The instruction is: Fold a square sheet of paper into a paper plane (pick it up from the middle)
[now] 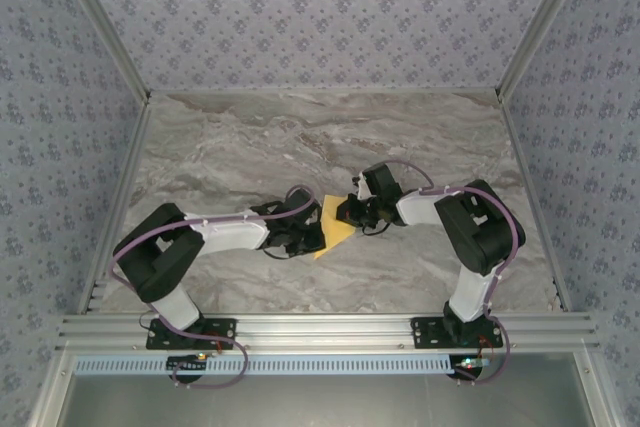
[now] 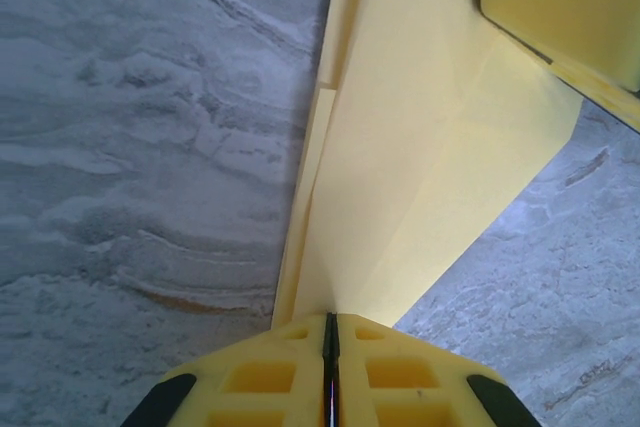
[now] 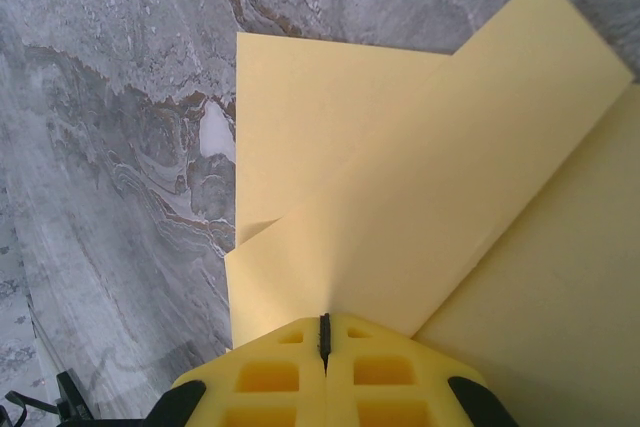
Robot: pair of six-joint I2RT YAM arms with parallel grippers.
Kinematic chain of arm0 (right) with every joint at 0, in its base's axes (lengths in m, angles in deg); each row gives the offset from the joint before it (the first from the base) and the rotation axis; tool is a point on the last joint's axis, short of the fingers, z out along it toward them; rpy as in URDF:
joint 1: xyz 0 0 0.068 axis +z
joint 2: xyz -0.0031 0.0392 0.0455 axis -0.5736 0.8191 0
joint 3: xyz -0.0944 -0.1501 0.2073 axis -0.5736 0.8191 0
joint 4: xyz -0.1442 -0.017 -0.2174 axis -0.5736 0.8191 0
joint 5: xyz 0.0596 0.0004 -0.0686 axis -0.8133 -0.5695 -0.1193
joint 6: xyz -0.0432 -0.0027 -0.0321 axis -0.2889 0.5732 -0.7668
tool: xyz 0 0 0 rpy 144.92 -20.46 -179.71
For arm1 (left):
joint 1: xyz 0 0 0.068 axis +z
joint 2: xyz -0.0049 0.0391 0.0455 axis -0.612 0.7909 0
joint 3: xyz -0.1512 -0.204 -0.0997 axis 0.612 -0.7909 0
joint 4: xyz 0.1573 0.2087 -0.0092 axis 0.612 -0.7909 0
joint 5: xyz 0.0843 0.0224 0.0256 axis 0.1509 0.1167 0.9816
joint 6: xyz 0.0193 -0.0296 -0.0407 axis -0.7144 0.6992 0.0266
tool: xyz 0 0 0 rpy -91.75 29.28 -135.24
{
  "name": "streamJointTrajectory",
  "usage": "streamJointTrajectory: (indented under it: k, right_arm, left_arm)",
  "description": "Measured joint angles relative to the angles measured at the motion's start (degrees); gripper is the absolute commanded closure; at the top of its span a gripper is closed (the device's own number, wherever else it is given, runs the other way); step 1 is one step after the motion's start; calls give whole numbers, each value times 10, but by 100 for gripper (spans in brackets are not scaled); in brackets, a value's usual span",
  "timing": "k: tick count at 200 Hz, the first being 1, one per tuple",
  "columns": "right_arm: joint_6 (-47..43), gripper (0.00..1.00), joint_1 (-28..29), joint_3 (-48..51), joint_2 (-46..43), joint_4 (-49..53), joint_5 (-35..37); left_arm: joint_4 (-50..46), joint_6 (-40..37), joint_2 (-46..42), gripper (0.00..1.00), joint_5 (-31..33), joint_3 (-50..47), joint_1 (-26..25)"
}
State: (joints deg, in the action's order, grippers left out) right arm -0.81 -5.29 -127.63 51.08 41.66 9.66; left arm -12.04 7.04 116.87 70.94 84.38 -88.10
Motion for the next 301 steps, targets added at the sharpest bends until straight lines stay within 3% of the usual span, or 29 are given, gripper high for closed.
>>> streamJointTrajectory:
  k: [97, 233, 301]
  right_arm:
    - [0, 100, 0, -1, 1, 0, 0]
    - [0, 100, 0, -1, 1, 0, 0]
    - [0, 100, 0, -1, 1, 0, 0]
  left_arm:
    - [-10, -4, -1, 89, 12, 0, 0]
    - [17, 2, -32, 85, -55, -27, 5]
    - [11, 2, -31, 85, -50, -27, 5]
